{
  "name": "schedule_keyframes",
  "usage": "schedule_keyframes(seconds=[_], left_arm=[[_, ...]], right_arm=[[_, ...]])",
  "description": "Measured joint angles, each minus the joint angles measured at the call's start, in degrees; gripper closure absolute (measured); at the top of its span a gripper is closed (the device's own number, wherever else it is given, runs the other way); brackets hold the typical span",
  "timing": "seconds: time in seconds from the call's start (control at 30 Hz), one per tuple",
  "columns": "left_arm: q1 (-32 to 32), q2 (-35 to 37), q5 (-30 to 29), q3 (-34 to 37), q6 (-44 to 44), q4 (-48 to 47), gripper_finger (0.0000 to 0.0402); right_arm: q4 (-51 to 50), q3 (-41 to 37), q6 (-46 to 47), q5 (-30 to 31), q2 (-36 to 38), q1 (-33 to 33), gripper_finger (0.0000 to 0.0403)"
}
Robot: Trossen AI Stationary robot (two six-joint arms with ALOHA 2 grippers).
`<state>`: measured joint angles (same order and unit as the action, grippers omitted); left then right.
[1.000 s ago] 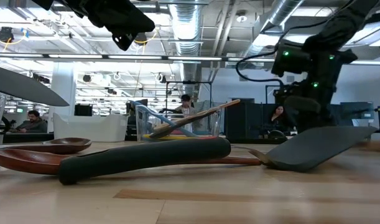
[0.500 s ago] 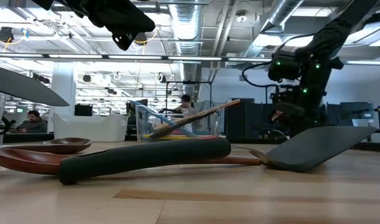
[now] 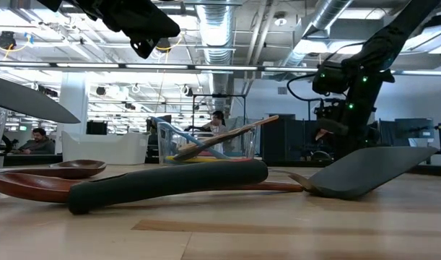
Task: Pick & Place Kitchen Items
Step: Put the brown slotted spoon into the top transparent bin
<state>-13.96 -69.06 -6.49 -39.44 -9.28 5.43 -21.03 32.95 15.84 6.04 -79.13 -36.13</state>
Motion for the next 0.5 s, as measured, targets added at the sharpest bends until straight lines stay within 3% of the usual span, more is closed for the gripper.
schedule_keyframes(seconds=[0.27,0.4,0.5], left_arm=[[0.00,0.00,0.03,0.00,0.00,-0.02,0.0400],[0.00,-0.01,0.05,0.00,0.02,-0.02,0.0400],[0.00,0.00,0.05,0.00,0.02,-0.02,0.0400]], right_arm=[[-2.45,0.31,-0.84,-0.07,1.78,1.50,0.0403],[-8.87,3.10,-0.78,-0.52,4.64,4.00,0.0403],[-14.17,5.09,0.73,-4.30,6.20,6.79,0.0403]])
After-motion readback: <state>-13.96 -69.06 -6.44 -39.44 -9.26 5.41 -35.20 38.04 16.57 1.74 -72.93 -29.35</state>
